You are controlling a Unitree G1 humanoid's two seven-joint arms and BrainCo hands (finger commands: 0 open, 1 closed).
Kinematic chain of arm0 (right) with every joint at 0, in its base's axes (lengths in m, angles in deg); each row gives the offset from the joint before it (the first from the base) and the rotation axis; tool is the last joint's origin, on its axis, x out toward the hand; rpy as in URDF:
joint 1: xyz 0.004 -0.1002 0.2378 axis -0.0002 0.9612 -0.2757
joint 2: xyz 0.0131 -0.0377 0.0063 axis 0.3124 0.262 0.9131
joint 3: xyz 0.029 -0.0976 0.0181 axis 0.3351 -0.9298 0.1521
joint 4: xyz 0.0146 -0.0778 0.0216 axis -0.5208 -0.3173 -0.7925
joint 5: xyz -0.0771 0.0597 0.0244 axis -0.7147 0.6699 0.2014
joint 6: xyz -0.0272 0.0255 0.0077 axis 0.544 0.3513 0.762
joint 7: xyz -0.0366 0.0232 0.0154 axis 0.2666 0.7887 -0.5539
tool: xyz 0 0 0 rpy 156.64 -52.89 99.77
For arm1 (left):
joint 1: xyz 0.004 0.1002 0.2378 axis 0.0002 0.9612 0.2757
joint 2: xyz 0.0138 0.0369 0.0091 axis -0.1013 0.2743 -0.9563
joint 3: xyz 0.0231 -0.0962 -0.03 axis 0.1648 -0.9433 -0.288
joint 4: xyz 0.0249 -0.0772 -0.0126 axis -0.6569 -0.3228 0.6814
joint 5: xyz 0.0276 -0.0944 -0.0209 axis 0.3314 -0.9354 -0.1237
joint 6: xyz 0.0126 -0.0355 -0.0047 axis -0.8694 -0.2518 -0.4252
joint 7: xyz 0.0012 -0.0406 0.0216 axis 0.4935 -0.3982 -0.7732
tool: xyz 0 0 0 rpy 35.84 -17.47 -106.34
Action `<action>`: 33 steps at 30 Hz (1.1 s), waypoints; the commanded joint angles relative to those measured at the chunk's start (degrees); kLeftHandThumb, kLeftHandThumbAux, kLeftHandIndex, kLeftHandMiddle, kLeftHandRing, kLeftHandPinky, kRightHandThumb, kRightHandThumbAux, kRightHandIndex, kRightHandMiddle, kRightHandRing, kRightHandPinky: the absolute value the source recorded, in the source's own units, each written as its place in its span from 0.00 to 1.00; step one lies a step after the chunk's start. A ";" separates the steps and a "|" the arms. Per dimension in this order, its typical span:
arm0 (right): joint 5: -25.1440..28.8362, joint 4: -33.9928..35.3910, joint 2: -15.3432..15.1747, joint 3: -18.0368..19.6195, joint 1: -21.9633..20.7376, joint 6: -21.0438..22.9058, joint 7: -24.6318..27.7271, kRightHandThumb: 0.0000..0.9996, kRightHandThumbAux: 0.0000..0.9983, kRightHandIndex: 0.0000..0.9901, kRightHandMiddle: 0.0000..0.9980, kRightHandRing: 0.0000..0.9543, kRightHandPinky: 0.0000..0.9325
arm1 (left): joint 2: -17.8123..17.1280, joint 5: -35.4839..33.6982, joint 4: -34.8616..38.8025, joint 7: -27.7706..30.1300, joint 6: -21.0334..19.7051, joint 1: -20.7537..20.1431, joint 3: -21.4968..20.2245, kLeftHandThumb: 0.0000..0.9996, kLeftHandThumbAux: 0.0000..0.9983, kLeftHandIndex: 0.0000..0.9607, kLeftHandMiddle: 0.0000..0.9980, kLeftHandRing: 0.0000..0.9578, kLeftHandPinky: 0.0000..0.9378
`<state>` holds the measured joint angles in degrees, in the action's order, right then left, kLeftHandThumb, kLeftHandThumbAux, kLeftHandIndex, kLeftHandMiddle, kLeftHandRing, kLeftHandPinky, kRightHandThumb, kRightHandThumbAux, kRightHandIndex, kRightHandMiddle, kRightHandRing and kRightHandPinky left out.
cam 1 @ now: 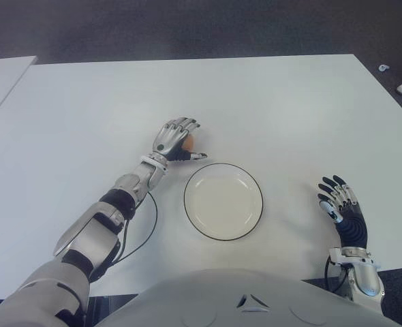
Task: Put the apples into the plate.
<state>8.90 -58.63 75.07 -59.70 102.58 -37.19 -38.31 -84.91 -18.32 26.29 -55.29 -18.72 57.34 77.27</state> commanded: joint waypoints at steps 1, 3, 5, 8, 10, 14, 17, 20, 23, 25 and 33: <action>0.26 -0.56 0.91 -0.34 1.61 2.84 0.24 0.40 0.56 0.11 0.19 0.19 0.24 | 0.14 -0.05 -3.49 5.95 1.09 4.40 2.63 0.34 0.36 0.32 0.38 0.39 0.42; 0.16 -0.36 0.99 -0.36 1.71 2.92 0.19 0.39 0.55 0.11 0.19 0.19 0.24 | 0.06 -0.54 -3.53 7.49 0.69 4.34 2.49 0.56 0.55 0.40 0.52 0.53 0.57; 0.03 -0.27 1.09 -0.38 1.72 2.97 0.12 0.39 0.55 0.11 0.19 0.19 0.24 | 0.03 -0.92 -3.71 9.14 -0.20 4.18 2.46 0.64 0.62 0.43 0.60 0.61 0.66; 0.01 -0.18 1.23 -0.39 1.70 2.96 0.11 0.40 0.56 0.11 0.19 0.19 0.25 | -0.05 -0.89 -3.76 11.07 -1.88 3.92 2.77 0.78 0.65 0.43 0.54 0.69 0.74; 0.16 -0.12 1.32 -0.39 1.59 2.89 0.17 0.40 0.56 0.11 0.19 0.20 0.25 | -0.16 -0.56 -3.74 11.77 -2.89 3.69 3.10 0.82 0.65 0.44 0.53 0.72 0.76; 0.40 0.01 1.49 -0.36 1.46 2.81 0.29 0.41 0.57 0.11 0.19 0.20 0.25 | -0.34 -0.46 -3.68 12.51 -3.83 3.48 3.33 0.85 0.66 0.43 0.53 0.76 0.78; 0.68 -0.18 1.74 -0.30 1.20 2.32 0.41 0.41 0.57 0.11 0.19 0.21 0.26 | -0.66 -0.95 -3.49 13.17 -3.98 3.51 2.97 0.85 0.66 0.43 0.52 0.77 0.77; 0.93 -0.23 1.93 -0.27 1.07 2.12 0.47 0.41 0.58 0.12 0.20 0.21 0.26 | -0.91 -1.68 -2.85 14.06 -4.07 3.81 2.46 0.85 0.66 0.43 0.52 0.78 0.75; 1.15 -0.34 2.08 -0.25 0.82 2.08 0.53 0.41 0.58 0.12 0.19 0.21 0.26 | -0.92 -2.95 -2.16 15.37 -4.20 4.21 1.62 0.86 0.66 0.43 0.51 0.78 0.75; 1.51 -0.60 2.14 -0.26 0.52 1.84 0.81 0.40 0.58 0.12 0.19 0.21 0.26 | -1.16 -4.17 -1.17 15.99 -3.91 4.77 0.87 0.86 0.67 0.43 0.51 0.77 0.72; 2.80 -1.98 2.05 -0.26 -0.46 0.76 2.48 0.38 0.58 0.13 0.20 0.22 0.27 | -1.90 -5.63 0.65 18.37 -4.16 5.28 0.50 0.86 0.67 0.43 0.51 0.77 0.65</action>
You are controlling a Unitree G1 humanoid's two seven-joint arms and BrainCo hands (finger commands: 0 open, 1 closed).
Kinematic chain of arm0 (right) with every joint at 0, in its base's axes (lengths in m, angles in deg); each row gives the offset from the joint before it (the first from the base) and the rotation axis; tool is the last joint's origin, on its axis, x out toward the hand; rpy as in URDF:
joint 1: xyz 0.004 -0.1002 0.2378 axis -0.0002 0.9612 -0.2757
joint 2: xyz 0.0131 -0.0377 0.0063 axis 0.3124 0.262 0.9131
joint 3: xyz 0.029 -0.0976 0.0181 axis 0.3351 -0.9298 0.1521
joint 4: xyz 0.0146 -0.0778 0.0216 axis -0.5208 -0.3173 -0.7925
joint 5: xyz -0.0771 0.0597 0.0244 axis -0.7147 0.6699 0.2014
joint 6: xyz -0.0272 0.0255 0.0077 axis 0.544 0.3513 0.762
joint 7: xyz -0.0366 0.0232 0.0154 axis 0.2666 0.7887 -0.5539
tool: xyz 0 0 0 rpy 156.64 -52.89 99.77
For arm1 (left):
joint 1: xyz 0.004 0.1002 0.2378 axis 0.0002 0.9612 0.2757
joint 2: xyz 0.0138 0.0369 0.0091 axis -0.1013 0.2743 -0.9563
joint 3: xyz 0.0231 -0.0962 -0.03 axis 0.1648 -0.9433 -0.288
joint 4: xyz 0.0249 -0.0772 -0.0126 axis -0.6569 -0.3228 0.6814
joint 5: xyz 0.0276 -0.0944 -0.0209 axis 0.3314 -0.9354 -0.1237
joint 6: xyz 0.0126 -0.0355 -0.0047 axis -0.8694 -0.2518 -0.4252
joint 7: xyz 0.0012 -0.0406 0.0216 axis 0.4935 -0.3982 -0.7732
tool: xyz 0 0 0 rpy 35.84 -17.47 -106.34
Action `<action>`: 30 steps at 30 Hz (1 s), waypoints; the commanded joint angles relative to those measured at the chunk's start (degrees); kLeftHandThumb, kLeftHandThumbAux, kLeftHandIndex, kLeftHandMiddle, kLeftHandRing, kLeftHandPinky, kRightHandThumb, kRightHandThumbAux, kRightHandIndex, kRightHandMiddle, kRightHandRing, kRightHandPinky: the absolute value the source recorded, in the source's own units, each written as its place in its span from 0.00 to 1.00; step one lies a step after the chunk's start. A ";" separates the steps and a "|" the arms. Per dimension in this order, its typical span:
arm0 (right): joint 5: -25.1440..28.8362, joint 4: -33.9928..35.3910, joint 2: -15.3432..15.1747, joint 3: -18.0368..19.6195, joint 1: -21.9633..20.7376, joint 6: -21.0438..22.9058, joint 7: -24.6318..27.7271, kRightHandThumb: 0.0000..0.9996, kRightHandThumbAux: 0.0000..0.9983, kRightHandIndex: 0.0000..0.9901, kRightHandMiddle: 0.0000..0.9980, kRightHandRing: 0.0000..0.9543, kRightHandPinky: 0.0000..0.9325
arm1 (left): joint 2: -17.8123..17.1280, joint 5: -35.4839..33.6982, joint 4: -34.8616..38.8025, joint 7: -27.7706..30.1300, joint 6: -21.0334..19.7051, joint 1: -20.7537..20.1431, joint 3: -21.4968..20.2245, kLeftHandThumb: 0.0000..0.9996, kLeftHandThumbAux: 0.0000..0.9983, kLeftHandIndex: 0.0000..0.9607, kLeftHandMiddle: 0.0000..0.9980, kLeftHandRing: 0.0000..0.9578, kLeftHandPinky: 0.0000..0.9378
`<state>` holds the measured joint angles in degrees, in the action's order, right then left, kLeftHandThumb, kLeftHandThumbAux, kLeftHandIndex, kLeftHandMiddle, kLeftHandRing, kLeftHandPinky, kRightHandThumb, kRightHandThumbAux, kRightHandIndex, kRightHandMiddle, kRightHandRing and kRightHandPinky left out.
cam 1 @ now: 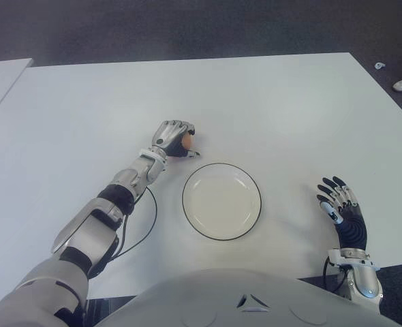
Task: Put the apples into the plate.
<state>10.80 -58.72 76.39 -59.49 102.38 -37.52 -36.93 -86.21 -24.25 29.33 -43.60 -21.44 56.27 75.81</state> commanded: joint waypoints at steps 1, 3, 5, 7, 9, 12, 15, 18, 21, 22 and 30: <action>1.00 -1.87 0.74 -0.48 -0.29 1.20 1.21 0.38 0.58 0.13 0.20 0.22 0.27 | -0.69 0.25 -2.24 6.72 -1.45 6.39 1.95 0.86 0.67 0.43 0.51 0.77 0.65; 1.08 -1.97 0.79 -0.46 -0.36 1.41 1.39 0.38 0.58 0.14 0.20 0.22 0.27 | -0.82 0.17 -2.09 6.54 -1.37 6.50 1.84 0.86 0.67 0.43 0.52 0.78 0.64; 1.08 -2.05 0.80 -0.44 -0.44 1.50 1.57 0.38 0.58 0.14 0.20 0.22 0.27 | -0.85 -0.07 -1.97 6.28 -1.14 6.65 1.61 0.86 0.67 0.43 0.52 0.78 0.62; 0.98 -2.17 0.77 -0.42 -0.53 1.42 1.69 0.38 0.58 0.14 0.20 0.22 0.27 | -0.88 -0.50 -1.82 6.21 -0.71 6.82 1.32 0.86 0.67 0.43 0.52 0.78 0.60; 0.86 -2.24 0.71 -0.39 -0.57 1.39 1.79 0.38 0.59 0.14 0.20 0.22 0.26 | -1.06 -0.74 -1.54 6.40 -0.42 6.92 1.21 0.86 0.67 0.43 0.52 0.78 0.62; 0.61 -2.15 0.83 -0.47 -0.73 1.71 1.63 0.38 0.59 0.14 0.20 0.21 0.26 | -1.13 -0.66 -1.59 6.84 -0.37 6.82 1.19 0.86 0.67 0.43 0.52 0.78 0.65; 0.52 -2.32 0.95 -0.56 -0.90 1.85 1.61 0.39 0.59 0.13 0.20 0.21 0.26 | -1.22 -0.56 -1.69 7.04 -0.46 6.68 1.25 0.86 0.67 0.43 0.51 0.78 0.66; 0.45 -2.67 0.99 -0.73 -1.16 1.66 1.85 0.39 0.59 0.13 0.20 0.21 0.26 | -1.33 -0.32 -1.72 7.10 -0.80 6.49 1.28 0.86 0.67 0.43 0.51 0.78 0.66; 0.26 -2.98 1.08 -0.90 -1.55 1.82 1.76 0.39 0.59 0.14 0.20 0.21 0.26 | -2.27 -0.50 -0.17 7.44 -0.55 6.47 0.84 0.86 0.67 0.43 0.52 0.78 0.67; 0.22 -2.97 1.13 -0.93 -1.62 1.95 1.68 0.39 0.59 0.14 0.20 0.21 0.26 | -2.77 -0.64 0.85 7.74 -0.40 6.58 0.60 0.86 0.67 0.43 0.52 0.78 0.67; -1.18 -4.96 1.49 -1.67 -3.16 2.73 0.73 0.39 0.59 0.13 0.20 0.22 0.26 | -9.71 -2.45 23.85 15.36 -1.28 9.11 -5.16 0.86 0.67 0.43 0.52 0.78 0.68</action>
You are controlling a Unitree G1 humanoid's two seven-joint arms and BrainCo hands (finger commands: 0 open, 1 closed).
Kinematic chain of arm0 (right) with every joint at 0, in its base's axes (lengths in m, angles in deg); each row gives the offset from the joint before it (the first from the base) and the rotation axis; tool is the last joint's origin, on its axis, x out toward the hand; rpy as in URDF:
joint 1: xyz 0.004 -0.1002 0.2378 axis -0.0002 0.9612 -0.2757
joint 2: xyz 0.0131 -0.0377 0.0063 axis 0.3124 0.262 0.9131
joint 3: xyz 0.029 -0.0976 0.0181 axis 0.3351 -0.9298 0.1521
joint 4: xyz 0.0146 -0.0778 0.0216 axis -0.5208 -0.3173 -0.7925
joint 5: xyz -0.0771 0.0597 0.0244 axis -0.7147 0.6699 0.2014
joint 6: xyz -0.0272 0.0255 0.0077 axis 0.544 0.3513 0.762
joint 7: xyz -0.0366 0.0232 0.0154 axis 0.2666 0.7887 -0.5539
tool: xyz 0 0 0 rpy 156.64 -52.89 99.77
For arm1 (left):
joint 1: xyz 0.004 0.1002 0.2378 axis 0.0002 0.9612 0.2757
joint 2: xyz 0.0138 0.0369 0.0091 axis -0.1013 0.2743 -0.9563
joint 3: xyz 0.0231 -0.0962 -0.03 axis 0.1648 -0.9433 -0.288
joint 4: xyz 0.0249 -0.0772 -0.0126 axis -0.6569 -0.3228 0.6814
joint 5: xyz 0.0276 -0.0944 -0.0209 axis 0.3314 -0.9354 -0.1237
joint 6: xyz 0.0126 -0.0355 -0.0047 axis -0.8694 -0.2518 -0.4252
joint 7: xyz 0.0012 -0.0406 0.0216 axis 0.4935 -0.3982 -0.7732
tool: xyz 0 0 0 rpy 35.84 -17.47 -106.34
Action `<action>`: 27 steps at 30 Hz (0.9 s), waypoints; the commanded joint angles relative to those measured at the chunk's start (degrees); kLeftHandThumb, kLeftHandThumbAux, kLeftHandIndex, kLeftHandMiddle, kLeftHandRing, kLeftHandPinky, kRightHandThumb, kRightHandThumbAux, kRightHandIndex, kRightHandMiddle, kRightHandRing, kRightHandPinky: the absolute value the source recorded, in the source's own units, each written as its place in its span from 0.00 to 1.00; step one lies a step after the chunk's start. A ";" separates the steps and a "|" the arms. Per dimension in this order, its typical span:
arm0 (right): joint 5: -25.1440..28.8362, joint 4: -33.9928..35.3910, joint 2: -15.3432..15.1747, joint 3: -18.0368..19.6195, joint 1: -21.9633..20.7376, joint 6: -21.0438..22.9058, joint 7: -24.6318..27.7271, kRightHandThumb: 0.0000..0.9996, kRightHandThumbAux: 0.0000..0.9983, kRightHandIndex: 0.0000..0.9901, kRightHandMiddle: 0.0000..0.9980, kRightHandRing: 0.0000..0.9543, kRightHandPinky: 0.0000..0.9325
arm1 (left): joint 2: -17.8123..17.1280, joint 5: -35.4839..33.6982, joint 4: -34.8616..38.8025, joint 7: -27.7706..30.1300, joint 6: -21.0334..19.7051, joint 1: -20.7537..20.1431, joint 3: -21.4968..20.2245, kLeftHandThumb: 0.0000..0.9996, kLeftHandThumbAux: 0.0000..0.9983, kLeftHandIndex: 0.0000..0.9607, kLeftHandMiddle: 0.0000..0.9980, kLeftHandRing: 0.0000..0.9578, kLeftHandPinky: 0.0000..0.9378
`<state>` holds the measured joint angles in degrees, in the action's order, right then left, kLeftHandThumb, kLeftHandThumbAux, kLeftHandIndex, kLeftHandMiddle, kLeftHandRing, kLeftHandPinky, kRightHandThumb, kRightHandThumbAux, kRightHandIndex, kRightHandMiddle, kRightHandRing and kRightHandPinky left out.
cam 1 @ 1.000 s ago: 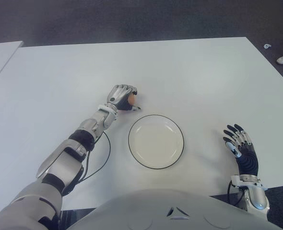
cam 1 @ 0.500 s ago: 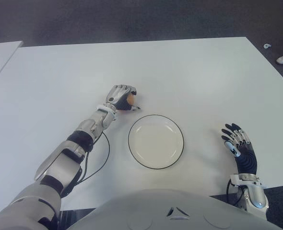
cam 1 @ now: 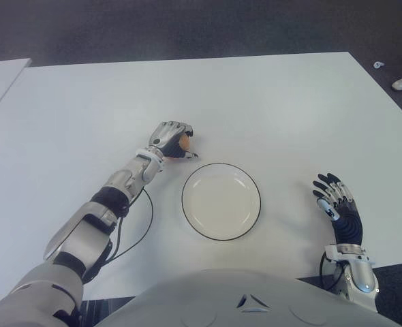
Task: Put the apples into the plate.
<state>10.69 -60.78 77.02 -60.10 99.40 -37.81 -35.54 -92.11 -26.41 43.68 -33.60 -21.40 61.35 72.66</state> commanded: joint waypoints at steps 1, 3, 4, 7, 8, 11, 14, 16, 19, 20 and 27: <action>-1.72 -2.97 0.81 -1.26 -0.32 3.94 -1.26 0.39 0.59 0.13 0.20 0.22 0.26 | -4.50 -0.26 12.13 5.93 -1.27 4.26 -2.88 0.86 0.67 0.43 0.52 0.78 0.69; -2.56 -3.37 0.88 -1.59 -0.60 4.77 -2.03 0.39 0.59 0.13 0.20 0.22 0.26 | -5.16 -0.26 15.11 6.98 -1.34 4.49 -4.00 0.86 0.67 0.43 0.52 0.79 0.72; -2.82 -3.62 0.94 -1.75 -0.76 4.90 -2.29 0.40 0.60 0.13 0.20 0.22 0.26 | -5.33 -0.29 16.18 7.56 -1.43 4.56 -4.47 0.86 0.67 0.43 0.52 0.79 0.72; -2.94 -4.40 1.11 -2.23 -1.20 4.85 -2.59 0.40 0.59 0.12 0.20 0.22 0.24 | -5.70 0.95 21.66 8.43 -1.83 5.16 -5.59 0.86 0.67 0.43 0.52 0.80 0.76; -3.00 -4.57 1.14 -2.36 -1.31 4.80 -2.71 0.40 0.59 0.12 0.20 0.22 0.24 | -5.73 1.13 22.28 8.61 -1.91 5.32 -5.80 0.86 0.67 0.43 0.52 0.80 0.76; -3.55 -5.49 1.52 -2.98 -1.91 4.43 -3.14 0.40 0.59 0.12 0.20 0.22 0.24 | -6.40 1.96 27.03 10.66 -2.96 5.67 -6.94 0.86 0.67 0.43 0.52 0.80 0.77; -4.40 -6.86 1.99 -3.53 -2.65 3.78 -3.83 0.38 0.59 0.11 0.19 0.21 0.23 | -7.52 2.57 31.78 11.74 -2.95 5.85 -8.73 0.86 0.67 0.43 0.52 0.83 0.81; -4.95 -8.14 1.64 -3.59 -3.34 3.89 -4.20 0.38 0.59 0.10 0.19 0.21 0.23 | -8.22 2.91 33.60 12.55 -2.74 6.04 -9.54 0.86 0.66 0.43 0.53 0.84 0.83; -5.33 -9.37 1.70 -3.78 -3.91 3.47 -4.60 0.37 0.59 0.10 0.19 0.20 0.23 | -8.92 2.16 35.57 14.42 -2.46 6.48 -10.79 0.86 0.67 0.42 0.53 0.85 0.81; -5.34 -9.98 1.74 -3.77 -4.15 3.17 -4.64 0.37 0.59 0.09 0.19 0.20 0.23 | -9.18 1.51 36.38 15.38 -2.34 6.71 -11.29 0.86 0.67 0.42 0.53 0.85 0.81; -6.35 -12.21 1.97 -4.17 -5.07 2.31 -5.50 0.36 0.58 0.09 0.18 0.20 0.23 | -9.99 3.15 42.72 18.79 -1.74 7.07 -13.03 0.85 0.67 0.42 0.53 0.86 0.82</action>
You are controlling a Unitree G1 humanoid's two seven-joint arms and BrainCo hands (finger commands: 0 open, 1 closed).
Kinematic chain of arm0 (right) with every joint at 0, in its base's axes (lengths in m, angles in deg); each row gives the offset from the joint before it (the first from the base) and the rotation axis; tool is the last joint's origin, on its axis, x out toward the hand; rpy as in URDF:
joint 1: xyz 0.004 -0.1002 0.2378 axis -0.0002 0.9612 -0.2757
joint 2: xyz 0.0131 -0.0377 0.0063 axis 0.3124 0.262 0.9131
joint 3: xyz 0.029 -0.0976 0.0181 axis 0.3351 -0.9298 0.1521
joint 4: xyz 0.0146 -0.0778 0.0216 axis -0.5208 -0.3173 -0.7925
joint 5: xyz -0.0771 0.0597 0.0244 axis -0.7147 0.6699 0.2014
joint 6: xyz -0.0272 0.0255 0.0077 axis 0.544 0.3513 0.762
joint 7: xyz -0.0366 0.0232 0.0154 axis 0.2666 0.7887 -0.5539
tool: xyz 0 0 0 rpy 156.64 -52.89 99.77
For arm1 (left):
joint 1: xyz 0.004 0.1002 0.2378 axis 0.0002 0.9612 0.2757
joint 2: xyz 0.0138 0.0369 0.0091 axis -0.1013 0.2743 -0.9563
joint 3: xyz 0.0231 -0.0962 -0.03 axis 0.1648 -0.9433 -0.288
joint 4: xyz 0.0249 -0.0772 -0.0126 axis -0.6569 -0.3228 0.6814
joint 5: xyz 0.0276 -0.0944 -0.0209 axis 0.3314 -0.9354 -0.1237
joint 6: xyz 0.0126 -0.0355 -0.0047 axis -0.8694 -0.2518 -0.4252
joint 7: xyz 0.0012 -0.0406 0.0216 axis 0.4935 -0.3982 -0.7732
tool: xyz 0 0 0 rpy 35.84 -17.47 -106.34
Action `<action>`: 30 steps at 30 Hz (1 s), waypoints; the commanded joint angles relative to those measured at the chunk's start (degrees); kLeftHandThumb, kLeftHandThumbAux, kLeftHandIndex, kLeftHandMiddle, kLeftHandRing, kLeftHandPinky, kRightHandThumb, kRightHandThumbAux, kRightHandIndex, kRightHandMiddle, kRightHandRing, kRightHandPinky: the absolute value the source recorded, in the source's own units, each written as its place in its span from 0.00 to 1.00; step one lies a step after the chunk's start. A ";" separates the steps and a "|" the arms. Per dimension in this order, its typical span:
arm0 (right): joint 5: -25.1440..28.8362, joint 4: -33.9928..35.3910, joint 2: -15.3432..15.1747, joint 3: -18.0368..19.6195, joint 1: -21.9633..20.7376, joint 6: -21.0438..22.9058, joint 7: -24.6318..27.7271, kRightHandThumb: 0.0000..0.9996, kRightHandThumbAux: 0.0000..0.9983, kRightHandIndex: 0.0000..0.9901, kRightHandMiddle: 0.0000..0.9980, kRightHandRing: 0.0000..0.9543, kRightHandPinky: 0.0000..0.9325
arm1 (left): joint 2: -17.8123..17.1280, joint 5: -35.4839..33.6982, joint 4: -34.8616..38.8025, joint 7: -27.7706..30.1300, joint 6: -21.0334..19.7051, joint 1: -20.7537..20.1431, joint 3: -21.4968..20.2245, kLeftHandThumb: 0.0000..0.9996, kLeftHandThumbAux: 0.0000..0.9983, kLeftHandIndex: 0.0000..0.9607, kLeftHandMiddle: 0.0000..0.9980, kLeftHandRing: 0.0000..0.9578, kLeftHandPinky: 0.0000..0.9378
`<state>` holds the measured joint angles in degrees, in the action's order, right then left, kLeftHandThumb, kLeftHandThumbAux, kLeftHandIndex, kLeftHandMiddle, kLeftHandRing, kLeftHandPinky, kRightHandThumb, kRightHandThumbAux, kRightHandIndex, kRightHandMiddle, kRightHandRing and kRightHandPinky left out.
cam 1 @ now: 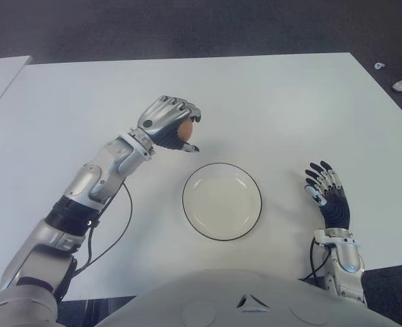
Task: Put the apples into the plate.
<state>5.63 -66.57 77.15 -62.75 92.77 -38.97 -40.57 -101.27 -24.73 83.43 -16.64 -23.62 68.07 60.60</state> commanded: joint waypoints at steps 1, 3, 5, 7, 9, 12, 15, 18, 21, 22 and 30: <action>-1.35 -6.59 1.92 -1.61 1.44 3.38 -0.59 0.35 0.58 0.09 0.18 0.20 0.23 | -0.89 1.68 3.27 2.10 0.56 0.25 -1.07 0.85 0.67 0.42 0.53 0.86 0.83; -1.32 -6.98 2.14 -1.74 1.24 3.13 -0.73 0.35 0.58 0.09 0.18 0.20 0.24 | -0.91 1.86 4.17 2.98 0.51 0.09 -1.26 0.86 0.67 0.42 0.54 0.86 0.84; -1.37 -7.44 2.32 -1.92 1.09 2.97 -0.82 0.36 0.58 0.09 0.18 0.21 0.24 | -1.20 2.65 4.25 2.84 1.13 -0.11 -1.32 0.86 0.66 0.42 0.54 0.87 0.85; -1.17 -7.84 2.56 -2.16 0.99 3.05 -0.76 0.37 0.58 0.09 0.19 0.21 0.24 | -1.45 4.18 4.64 1.50 2.49 -0.03 -1.24 0.86 0.66 0.42 0.54 0.87 0.86; -0.96 -8.14 2.88 -2.46 0.86 3.04 -0.68 0.37 0.59 0.09 0.19 0.21 0.24 | -1.39 5.75 5.37 -0.39 4.08 0.72 -1.20 0.86 0.66 0.42 0.54 0.87 0.87; -0.85 -8.45 3.18 -2.81 0.60 2.85 -0.64 0.36 0.60 0.09 0.18 0.21 0.24 | -1.12 6.51 7.44 -1.08 6.05 2.08 -1.21 0.86 0.66 0.43 0.54 0.88 0.88; -0.54 -8.81 3.67 -3.07 0.27 2.43 -0.53 0.36 0.60 0.09 0.18 0.22 0.25 | -0.45 3.65 10.90 2.18 7.08 3.77 -0.74 0.86 0.66 0.43 0.54 0.88 0.88; -0.39 -9.11 4.17 -3.27 0.02 2.08 -0.57 0.35 0.61 0.09 0.19 0.22 0.26 | -0.14 1.45 12.77 5.28 7.48 4.22 -0.55 0.86 0.66 0.43 0.55 0.87 0.87; -0.37 -9.19 4.56 -3.58 -0.11 2.00 -0.58 0.35 0.61 0.09 0.19 0.22 0.26 | 0.59 -0.12 14.48 8.14 7.70 3.90 -0.10 0.86 0.66 0.43 0.55 0.87 0.87; -0.48 -9.18 4.73 -3.72 -0.13 1.99 -0.69 0.35 0.61 0.09 0.19 0.22 0.26 | 0.87 -0.66 14.92 8.94 7.61 3.94 -0.13 0.86 0.66 0.43 0.55 0.87 0.85; -2.10 -9.08 5.25 -4.84 0.17 2.08 -2.06 0.36 0.62 0.09 0.19 0.22 0.26 | 5.33 2.40 13.98 10.01 9.81 5.38 5.56 0.86 0.66 0.42 0.55 0.86 0.86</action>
<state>4.59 -69.43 78.47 -64.79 89.28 -41.33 -42.17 -97.42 -24.15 98.44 -6.51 -15.15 72.28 63.92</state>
